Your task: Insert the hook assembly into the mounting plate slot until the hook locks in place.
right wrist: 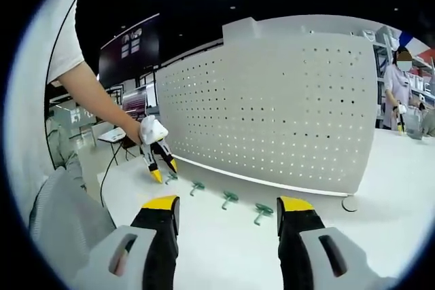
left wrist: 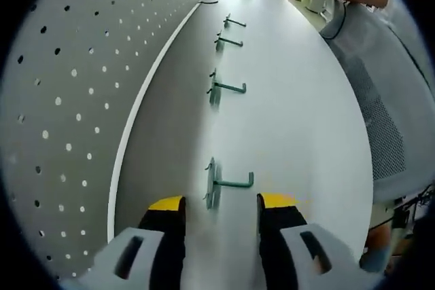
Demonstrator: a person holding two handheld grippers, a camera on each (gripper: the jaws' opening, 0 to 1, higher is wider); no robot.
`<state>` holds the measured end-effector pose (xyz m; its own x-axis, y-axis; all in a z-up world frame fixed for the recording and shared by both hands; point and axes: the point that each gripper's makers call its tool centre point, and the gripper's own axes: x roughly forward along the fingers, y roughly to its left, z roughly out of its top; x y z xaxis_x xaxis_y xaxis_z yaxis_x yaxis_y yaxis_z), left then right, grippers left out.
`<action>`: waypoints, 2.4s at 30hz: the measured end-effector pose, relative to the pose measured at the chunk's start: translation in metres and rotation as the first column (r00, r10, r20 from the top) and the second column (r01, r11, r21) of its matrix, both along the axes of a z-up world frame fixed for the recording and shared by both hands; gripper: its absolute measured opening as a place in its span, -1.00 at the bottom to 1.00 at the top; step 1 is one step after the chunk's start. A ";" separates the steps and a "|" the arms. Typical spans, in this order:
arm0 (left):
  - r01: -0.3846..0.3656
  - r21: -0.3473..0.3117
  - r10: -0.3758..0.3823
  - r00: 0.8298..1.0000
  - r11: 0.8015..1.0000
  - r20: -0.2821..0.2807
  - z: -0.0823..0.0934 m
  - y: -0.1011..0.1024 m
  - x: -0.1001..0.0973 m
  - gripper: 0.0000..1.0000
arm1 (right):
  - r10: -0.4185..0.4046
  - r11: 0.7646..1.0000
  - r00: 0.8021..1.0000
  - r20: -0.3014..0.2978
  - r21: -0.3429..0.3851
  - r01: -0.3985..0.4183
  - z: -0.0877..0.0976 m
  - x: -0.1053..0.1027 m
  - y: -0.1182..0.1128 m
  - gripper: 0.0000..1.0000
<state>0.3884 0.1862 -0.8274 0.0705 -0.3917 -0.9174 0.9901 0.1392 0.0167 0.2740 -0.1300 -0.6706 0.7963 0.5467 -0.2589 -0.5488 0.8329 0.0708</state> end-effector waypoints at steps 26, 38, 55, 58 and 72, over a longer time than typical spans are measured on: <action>-0.022 0.024 0.020 0.997 0.999 0.070 0.006 -0.007 0.007 -0.89 | -0.009 1.000 1.000 -0.002 0.007 0.009 0.000 0.000 -0.003 0.11; -0.014 0.039 0.011 0.997 0.999 0.081 0.007 -0.009 0.008 -0.92 | -0.005 1.000 1.000 -0.007 0.001 0.005 -0.002 0.000 -0.003 0.11; -0.096 -0.034 0.100 0.983 0.995 0.154 0.013 -0.011 0.011 -0.95 | -0.010 1.000 1.000 -0.003 0.001 0.010 -0.001 0.000 -0.004 0.11; -0.125 -0.071 0.135 0.976 0.990 0.168 0.020 -0.013 0.015 -0.95 | -0.009 1.000 1.000 -0.007 0.000 0.009 -0.002 0.000 -0.003 0.11; -0.243 -0.237 0.290 0.938 0.941 0.190 0.047 -0.024 0.019 -0.95 | -0.045 0.998 0.999 0.004 0.039 0.045 0.004 0.002 -0.011 0.10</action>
<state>0.4075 0.1625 -0.7802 0.3887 -0.5095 -0.7677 0.8906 0.4211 0.1714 0.2759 -0.1409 -0.6664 0.8215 0.5200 -0.2339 -0.5114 0.8534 0.1009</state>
